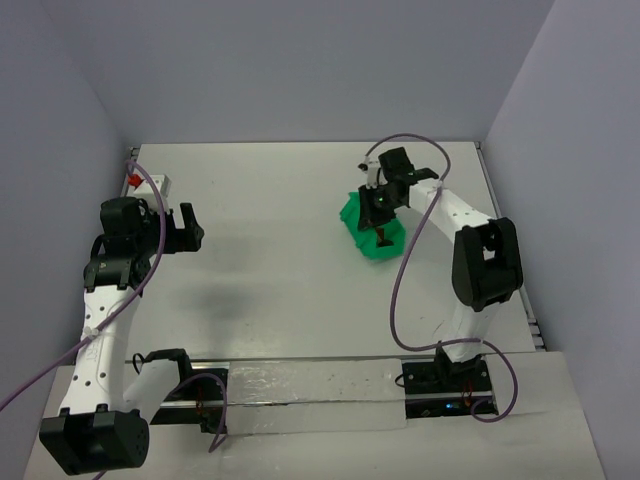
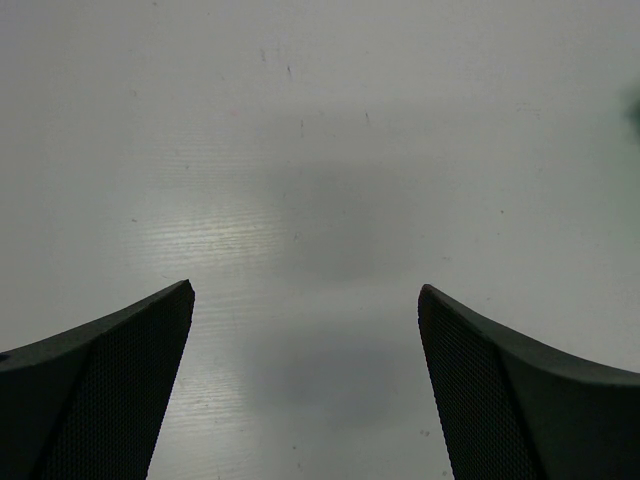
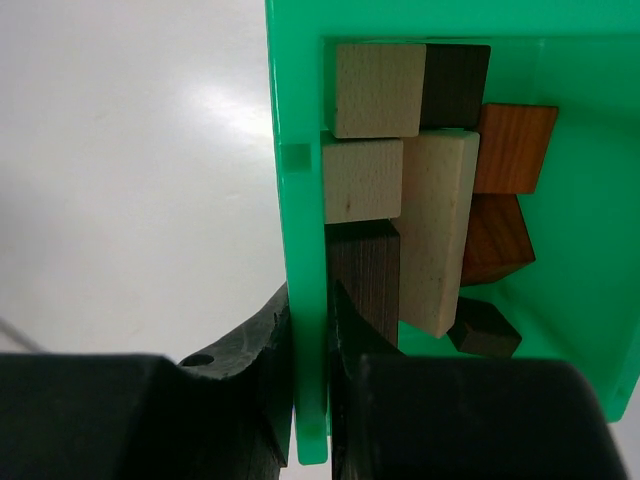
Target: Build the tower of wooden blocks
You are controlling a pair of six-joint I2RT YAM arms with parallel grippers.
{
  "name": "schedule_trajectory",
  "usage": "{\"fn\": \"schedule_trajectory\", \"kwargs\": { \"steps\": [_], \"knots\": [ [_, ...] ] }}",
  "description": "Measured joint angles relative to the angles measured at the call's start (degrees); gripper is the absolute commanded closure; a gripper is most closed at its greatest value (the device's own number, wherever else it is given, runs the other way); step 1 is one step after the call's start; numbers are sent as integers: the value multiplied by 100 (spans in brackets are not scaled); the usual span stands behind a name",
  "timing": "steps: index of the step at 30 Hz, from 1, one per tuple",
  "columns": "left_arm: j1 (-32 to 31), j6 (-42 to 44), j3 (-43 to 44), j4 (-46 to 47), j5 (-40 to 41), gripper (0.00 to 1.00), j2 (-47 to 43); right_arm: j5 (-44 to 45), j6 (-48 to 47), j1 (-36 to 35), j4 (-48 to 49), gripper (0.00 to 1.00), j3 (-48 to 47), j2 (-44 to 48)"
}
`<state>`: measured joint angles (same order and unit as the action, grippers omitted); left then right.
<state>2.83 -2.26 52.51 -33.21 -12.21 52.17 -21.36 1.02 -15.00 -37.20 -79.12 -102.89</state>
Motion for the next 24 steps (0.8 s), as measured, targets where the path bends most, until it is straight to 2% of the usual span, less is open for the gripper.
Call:
{"fn": "schedule_trajectory", "kwargs": {
  "steps": [3,14,24],
  "knots": [
    [0,0,0,2,0,1,-29,-708,29,-320,-67,100,16,0],
    [2,7,-7,2,-2,1,-33,-3621,-248,-723,-425,100,59,-374],
    [29,17,-12,4,-6,1,15,-5496,-244,-929,-595,100,63,-1158]
  ]
}}
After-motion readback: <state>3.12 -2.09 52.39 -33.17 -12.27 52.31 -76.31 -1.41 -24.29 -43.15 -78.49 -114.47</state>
